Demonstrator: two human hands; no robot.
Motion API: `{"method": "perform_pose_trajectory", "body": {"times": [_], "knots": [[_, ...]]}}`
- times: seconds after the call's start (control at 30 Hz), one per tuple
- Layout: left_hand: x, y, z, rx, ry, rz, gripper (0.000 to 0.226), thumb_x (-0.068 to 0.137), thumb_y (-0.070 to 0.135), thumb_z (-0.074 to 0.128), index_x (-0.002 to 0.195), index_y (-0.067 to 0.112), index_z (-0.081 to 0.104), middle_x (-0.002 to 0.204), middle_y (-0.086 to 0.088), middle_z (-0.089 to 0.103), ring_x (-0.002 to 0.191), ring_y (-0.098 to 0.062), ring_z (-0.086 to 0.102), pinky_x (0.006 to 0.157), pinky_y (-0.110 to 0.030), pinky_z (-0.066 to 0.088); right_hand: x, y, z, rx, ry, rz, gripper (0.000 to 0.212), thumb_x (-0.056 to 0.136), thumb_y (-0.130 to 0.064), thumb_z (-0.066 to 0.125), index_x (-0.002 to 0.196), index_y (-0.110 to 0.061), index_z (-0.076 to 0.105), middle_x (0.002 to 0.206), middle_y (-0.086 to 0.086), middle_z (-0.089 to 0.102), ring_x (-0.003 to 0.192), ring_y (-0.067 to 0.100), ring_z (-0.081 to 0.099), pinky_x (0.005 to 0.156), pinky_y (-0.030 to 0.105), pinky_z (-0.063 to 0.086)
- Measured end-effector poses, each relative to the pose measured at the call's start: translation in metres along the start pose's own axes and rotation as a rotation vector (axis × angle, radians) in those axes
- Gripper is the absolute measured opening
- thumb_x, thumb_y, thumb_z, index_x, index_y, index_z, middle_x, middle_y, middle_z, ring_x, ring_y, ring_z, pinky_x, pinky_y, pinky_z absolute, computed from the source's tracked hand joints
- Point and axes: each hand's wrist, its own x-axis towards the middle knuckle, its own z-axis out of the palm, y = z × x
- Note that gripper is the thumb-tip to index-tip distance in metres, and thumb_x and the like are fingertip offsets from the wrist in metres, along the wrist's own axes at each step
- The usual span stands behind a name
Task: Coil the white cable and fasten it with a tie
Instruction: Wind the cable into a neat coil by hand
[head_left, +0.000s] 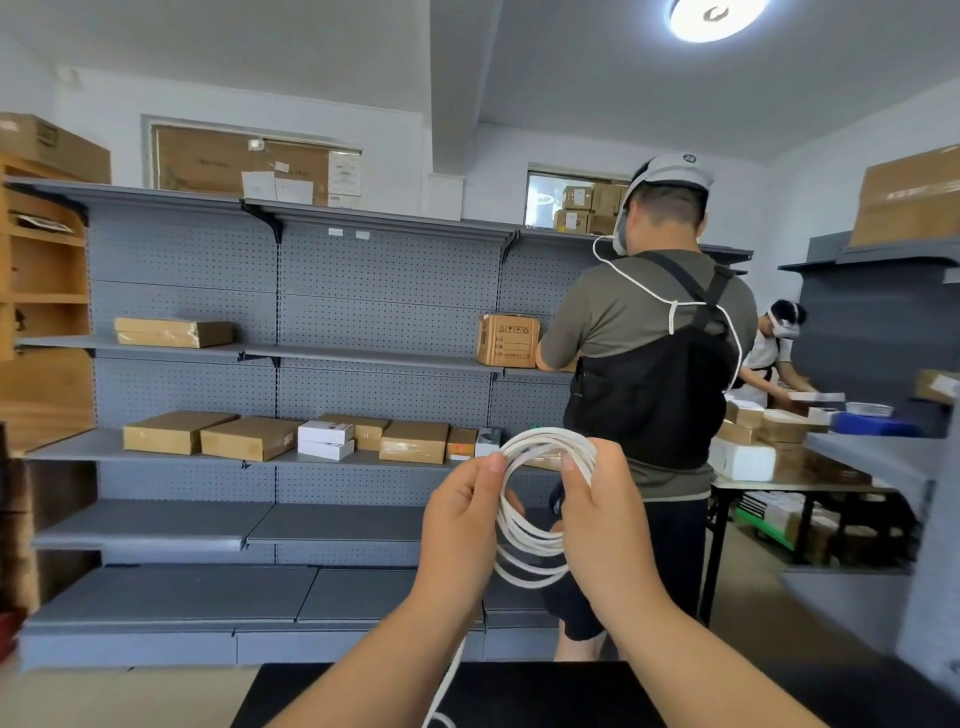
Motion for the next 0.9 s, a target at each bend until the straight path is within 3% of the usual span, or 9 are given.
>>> {"method": "perform_pose_trajectory", "body": {"times": [0.13,0.23,0.33,0.43,0.53,0.67,0.8,0.9], "knots": [[0.002,-0.002,0.0,0.089,0.022,0.032,0.039,0.095,0.036,0.044,0.059,0.022,0.052,0.056,0.0,0.043,0.055,-0.015,0.039,0.057,-0.031,0.032,-0.007,0.007,0.008,0.082,0.013,0.106,0.009,0.098,-0.018,0.042,0.102,-0.017,0.05,0.086,-0.006,0.054,0.08,0.015,0.056,0.074,0.032,0.052],[0.001,-0.01,-0.003,0.224,0.039,0.081,0.037,0.095,0.038,0.043,0.061,0.037,0.055,0.053,0.011,0.048,0.057,-0.012,0.044,0.058,-0.032,0.036,-0.014,0.01,0.013,0.162,0.017,0.198,0.014,0.099,-0.019,0.039,0.108,-0.014,0.049,0.081,0.0,0.053,0.064,0.01,0.056,0.052,0.012,0.046],[-0.001,-0.013,-0.003,0.25,0.053,0.099,0.036,0.096,0.035,0.042,0.061,0.03,0.051,0.054,0.009,0.048,0.055,-0.008,0.045,0.057,-0.026,0.038,-0.022,0.012,0.018,0.188,0.029,0.244,0.013,0.099,-0.021,0.039,0.108,-0.016,0.047,0.084,0.003,0.055,0.057,0.006,0.056,0.048,0.01,0.043],[-0.006,-0.012,-0.003,0.164,0.03,0.04,0.033,0.097,0.029,0.044,0.065,0.025,0.053,0.052,0.007,0.05,0.047,-0.001,0.044,0.049,-0.014,0.035,-0.029,0.015,0.023,0.217,0.026,0.292,0.013,0.099,-0.02,0.039,0.109,-0.017,0.047,0.088,0.002,0.056,0.065,0.008,0.058,0.051,0.012,0.044],[-0.008,-0.017,-0.008,0.207,0.033,0.045,0.029,0.096,0.028,0.045,0.069,0.024,0.054,0.054,0.007,0.049,0.052,-0.005,0.045,0.05,-0.015,0.036,-0.032,0.018,0.02,0.187,-0.074,0.334,0.015,0.1,-0.023,0.039,0.111,-0.019,0.048,0.087,0.001,0.057,0.072,0.008,0.056,0.057,0.015,0.04],[-0.003,-0.019,-0.023,0.405,-0.013,0.126,0.025,0.096,0.027,0.045,0.072,0.021,0.051,0.06,0.005,0.048,0.058,-0.008,0.044,0.055,-0.016,0.035,-0.029,0.02,0.012,0.175,-0.287,0.364,0.013,0.097,-0.02,0.046,0.109,-0.024,0.049,0.096,-0.003,0.06,0.081,0.006,0.063,0.069,0.022,0.047],[0.003,-0.016,-0.033,0.725,-0.189,0.289,0.023,0.096,0.032,0.045,0.076,0.02,0.047,0.067,0.01,0.043,0.062,-0.006,0.041,0.057,-0.021,0.03,-0.022,0.021,0.004,0.056,-0.371,0.266,0.035,0.094,-0.016,0.051,0.124,-0.03,0.04,0.111,-0.008,0.057,0.097,0.011,0.06,0.081,0.024,0.046],[0.005,-0.013,-0.036,0.856,-0.316,0.359,0.029,0.095,0.038,0.042,0.099,0.014,0.057,0.086,0.005,0.054,0.082,-0.014,0.051,0.065,-0.021,0.028,-0.019,0.021,0.0,-0.133,-0.446,0.097,0.054,0.095,-0.018,0.049,0.141,-0.031,0.023,0.127,-0.007,0.046,0.106,0.006,0.049,0.085,0.018,0.036]]}}
